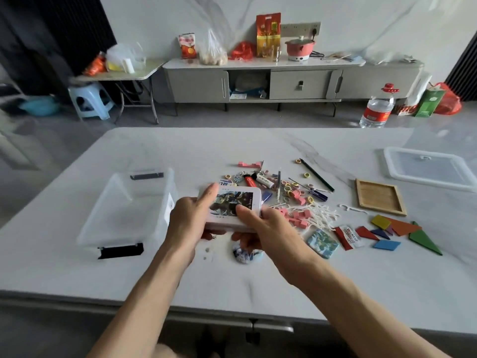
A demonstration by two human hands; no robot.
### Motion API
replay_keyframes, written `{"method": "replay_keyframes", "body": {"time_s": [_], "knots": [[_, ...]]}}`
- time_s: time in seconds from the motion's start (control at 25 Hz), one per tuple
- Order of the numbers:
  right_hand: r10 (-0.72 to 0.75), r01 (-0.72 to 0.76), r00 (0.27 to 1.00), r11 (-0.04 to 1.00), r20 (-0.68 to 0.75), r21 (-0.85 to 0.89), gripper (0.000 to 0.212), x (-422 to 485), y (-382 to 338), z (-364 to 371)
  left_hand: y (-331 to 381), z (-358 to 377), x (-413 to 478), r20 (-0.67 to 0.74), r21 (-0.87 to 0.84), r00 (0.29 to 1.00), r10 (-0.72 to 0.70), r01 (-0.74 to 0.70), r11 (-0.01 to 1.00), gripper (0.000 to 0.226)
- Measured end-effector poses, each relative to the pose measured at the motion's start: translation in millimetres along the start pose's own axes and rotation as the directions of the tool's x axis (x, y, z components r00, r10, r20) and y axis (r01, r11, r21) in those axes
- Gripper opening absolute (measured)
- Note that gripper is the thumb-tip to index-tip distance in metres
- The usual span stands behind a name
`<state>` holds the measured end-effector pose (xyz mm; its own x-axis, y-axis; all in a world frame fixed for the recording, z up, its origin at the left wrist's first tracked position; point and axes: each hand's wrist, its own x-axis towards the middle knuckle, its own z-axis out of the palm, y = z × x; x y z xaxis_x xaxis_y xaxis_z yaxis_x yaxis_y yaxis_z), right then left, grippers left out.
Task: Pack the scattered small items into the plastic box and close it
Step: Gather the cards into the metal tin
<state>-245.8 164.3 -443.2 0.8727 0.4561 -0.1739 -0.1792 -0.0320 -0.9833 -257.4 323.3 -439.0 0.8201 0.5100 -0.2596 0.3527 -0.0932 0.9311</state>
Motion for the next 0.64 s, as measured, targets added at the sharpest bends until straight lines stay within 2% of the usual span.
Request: {"method": "replay_keyframes", "body": {"time_s": [0.08,0.2,0.28,0.44,0.52,0.56,0.64], "knots": [[0.002,0.001,0.997,0.999,0.080,-0.038,0.040,-3,-15,12,16,-30,-10,0.091,-0.066,0.995,-0.027,0.033,0.997,0.037],[0.070,-0.075,0.973,0.997,0.219,0.014,0.046,-2,-31,35,24,-66,-16,0.087,0.019,0.996,0.009,-0.011,1.000,0.052],[0.127,-0.133,0.975,0.991,0.185,0.020,0.048,4,-39,54,21,-85,-16,0.024,0.067,0.999,0.029,-0.031,0.997,0.061],[0.147,-0.147,0.981,0.989,0.128,-0.014,0.041,32,-46,96,9,-124,-1,0.003,0.058,1.000,0.008,-0.008,0.998,0.070],[0.164,-0.157,0.979,0.985,0.122,-0.067,0.043,54,-48,119,3,-148,23,-0.084,0.047,0.996,0.025,-0.021,0.999,0.068],[0.183,-0.175,0.977,0.981,0.106,-0.081,0.043,67,-48,131,-2,-161,38,-0.167,0.101,0.985,0.034,-0.017,0.995,0.068],[0.226,-0.225,0.973,0.973,0.039,-0.047,0.036,95,-52,147,-19,-187,68,-0.325,0.379,0.942,0.080,0.052,0.924,0.066]]}}
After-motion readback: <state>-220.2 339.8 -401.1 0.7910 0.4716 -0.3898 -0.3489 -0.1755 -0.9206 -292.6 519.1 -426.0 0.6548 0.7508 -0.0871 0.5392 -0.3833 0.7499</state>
